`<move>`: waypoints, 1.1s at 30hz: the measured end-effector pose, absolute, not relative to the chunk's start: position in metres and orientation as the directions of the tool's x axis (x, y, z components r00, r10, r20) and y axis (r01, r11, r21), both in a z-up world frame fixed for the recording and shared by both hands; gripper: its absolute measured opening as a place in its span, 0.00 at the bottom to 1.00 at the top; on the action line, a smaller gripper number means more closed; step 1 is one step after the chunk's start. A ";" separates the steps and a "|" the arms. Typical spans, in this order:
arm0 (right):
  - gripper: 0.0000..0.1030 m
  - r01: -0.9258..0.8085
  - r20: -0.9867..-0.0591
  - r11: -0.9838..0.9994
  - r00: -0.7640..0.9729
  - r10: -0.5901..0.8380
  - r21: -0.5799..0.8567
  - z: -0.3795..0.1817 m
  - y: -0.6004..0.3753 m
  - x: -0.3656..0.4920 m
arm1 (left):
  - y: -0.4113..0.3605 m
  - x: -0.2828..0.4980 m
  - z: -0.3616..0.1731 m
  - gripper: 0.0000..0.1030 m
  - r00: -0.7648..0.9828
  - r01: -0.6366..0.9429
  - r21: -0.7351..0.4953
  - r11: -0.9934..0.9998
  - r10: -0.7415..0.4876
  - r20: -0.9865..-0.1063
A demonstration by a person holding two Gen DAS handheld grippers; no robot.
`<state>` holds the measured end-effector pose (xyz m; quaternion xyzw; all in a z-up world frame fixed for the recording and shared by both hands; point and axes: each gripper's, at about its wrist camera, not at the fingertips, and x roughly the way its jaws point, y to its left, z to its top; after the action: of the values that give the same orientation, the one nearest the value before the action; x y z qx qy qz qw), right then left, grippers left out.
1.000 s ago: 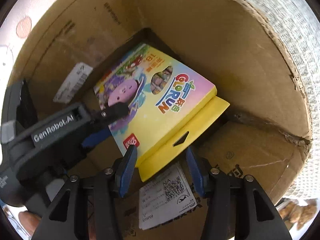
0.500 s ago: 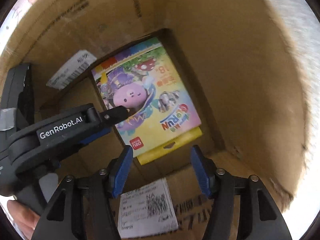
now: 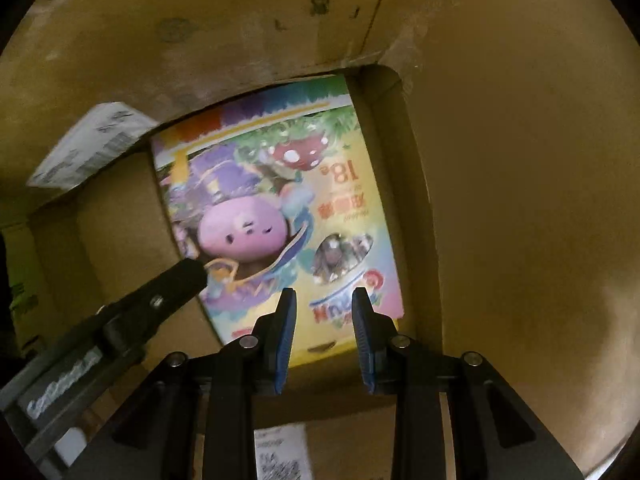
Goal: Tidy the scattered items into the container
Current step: 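Open the right gripper and release the crayon box inside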
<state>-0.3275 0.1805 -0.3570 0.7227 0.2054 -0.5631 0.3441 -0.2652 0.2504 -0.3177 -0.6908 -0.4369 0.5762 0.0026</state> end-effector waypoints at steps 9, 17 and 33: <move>0.13 0.743 -0.966 -0.647 0.257 0.036 0.174 -0.372 0.176 -0.324 | 0.270 -0.265 -0.333 0.16 -0.031 0.630 -0.537 -0.561 0.672 -0.740; 0.13 0.777 -0.959 -0.615 0.258 0.117 0.134 -0.372 0.183 -0.311 | 0.285 -0.273 -0.329 0.16 -0.017 0.595 -0.542 -0.594 0.665 -0.747; 0.13 0.655 -0.886 -0.689 0.461 0.038 0.312 -0.362 0.223 -0.294 | 0.323 -0.283 -0.307 0.16 0.091 0.541 -0.534 -0.650 0.676 -0.731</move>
<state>-0.2938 0.2227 -0.3616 0.7894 0.2192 -0.4703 0.3280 -0.2831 0.3229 -0.3072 -0.7359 -0.4135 0.5324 0.0637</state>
